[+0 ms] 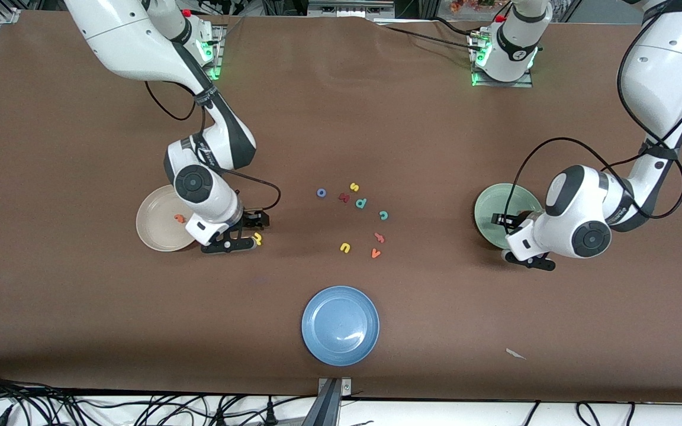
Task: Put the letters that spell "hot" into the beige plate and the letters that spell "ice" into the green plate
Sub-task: 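Grasp the yellow letter with the right gripper while the left gripper grasps the c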
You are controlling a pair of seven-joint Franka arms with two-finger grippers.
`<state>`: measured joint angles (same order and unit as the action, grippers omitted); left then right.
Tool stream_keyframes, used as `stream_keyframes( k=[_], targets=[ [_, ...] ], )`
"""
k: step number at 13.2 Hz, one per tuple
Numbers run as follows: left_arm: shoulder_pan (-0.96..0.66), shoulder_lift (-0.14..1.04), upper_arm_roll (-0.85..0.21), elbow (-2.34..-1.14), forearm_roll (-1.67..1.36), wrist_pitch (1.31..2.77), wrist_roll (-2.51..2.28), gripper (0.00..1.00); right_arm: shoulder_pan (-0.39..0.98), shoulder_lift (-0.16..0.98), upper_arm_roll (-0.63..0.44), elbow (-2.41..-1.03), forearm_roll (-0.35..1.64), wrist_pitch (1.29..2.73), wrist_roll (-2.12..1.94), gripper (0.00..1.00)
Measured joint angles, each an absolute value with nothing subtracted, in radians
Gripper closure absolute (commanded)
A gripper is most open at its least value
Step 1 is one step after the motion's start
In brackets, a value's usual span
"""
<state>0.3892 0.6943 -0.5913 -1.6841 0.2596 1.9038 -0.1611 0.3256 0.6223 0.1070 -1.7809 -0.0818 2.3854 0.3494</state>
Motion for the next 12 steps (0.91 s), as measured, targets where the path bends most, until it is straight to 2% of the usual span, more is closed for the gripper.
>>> stream_keyframes(
  k=[3,6,12],
  targets=[
    [0.375,0.668,-0.681,-1.684,0.24,1.903,-0.359,0.0,0.333,0.643,0.107,-1.781,-0.085,2.432,0.364,0.03],
    [0.283,0.667,-0.707,-1.687,0.237,1.952,-0.613,0.0,0.334,0.672,0.107,-1.78,-0.093,2.475,0.375,0.09],
    [0.06,0.724,-0.672,-1.722,0.237,2.227,-1.006,0.01,0.335,0.678,0.108,-1.779,-0.094,2.485,0.381,0.35]
  ],
)
